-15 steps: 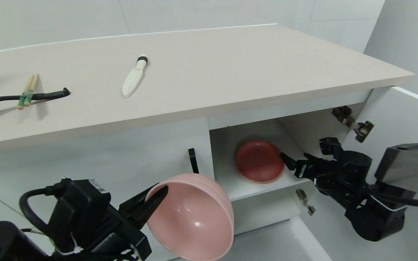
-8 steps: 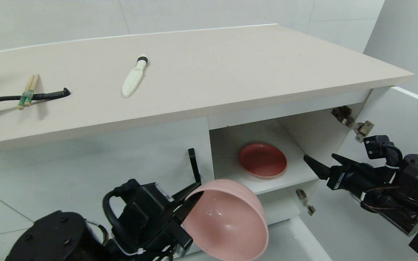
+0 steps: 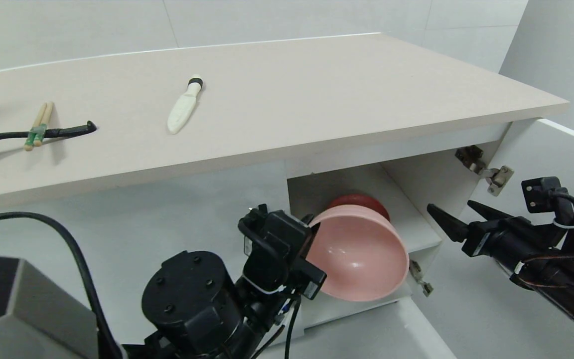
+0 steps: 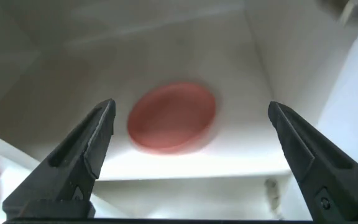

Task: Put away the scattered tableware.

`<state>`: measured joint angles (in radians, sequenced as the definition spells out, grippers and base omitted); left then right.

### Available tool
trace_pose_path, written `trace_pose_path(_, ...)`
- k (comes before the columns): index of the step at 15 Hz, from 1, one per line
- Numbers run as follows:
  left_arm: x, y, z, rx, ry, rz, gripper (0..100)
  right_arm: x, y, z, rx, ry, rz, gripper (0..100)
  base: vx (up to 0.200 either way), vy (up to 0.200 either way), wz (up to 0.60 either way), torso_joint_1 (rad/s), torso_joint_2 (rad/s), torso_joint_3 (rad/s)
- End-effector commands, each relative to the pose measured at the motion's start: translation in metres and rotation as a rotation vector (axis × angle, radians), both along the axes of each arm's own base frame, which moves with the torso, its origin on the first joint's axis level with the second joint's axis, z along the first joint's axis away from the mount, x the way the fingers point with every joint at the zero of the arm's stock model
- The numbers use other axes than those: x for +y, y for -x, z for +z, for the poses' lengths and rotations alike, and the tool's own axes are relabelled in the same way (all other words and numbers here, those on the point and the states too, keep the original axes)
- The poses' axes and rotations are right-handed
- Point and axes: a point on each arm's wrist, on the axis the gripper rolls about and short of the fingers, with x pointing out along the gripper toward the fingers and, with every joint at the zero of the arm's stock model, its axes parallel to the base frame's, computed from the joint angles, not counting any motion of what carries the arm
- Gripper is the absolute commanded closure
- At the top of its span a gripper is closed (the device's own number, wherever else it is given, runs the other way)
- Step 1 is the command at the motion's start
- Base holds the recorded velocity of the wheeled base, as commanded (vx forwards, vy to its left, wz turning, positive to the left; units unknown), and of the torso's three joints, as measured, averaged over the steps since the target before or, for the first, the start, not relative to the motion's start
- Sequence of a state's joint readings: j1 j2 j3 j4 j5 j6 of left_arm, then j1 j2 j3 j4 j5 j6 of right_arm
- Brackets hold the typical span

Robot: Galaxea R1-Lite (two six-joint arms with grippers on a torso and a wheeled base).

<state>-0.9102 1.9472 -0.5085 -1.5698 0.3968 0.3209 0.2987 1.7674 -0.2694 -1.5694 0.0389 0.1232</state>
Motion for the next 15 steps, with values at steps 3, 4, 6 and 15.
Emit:
trace_pose_path(3,-0.039,0.015,-0.016,0.066,0.071,0.035,100,-0.008,0.000,0.007,-0.092,0.176,-0.048,0,0.000,0.000,0.00,0.000,0.00,0.000)
trace_pose_path(4,-0.039,0.013,-0.019,0.071,0.068,0.057,100,-0.008,0.001,0.008,-0.096,0.174,-0.047,0,0.000,0.000,0.00,0.000,0.00,0.000)
trace_pose_path(6,-0.037,0.005,-0.022,0.075,0.065,0.091,100,-0.008,0.007,0.017,-0.133,0.165,-0.043,0,0.000,0.000,0.00,0.000,0.00,0.000)
trace_pose_path(15,-0.078,-0.032,-0.027,0.017,0.148,0.113,100,-0.003,0.023,0.037,-0.218,0.139,-0.012,0,0.000,0.000,0.00,0.000,0.00,0.000)
